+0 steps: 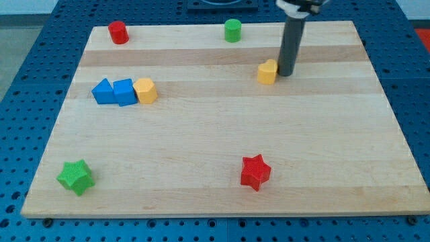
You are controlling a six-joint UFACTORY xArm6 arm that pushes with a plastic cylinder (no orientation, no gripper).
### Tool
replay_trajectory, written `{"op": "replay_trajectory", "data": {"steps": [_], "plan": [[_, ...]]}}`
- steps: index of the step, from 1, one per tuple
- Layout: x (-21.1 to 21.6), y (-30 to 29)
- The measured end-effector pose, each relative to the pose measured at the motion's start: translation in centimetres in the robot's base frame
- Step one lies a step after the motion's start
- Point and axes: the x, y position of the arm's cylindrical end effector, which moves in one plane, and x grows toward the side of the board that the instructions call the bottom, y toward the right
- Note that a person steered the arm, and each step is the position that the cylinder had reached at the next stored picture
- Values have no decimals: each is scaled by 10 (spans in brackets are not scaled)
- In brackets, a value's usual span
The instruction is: Push the yellow heart towards the right side of the yellow hexagon
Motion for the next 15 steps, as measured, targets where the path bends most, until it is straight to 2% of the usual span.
{"op": "replay_trajectory", "data": {"steps": [3, 5, 7, 11, 13, 15], "plan": [[1, -85], [20, -127], [31, -127], [78, -127], [77, -131], [75, -159]]}}
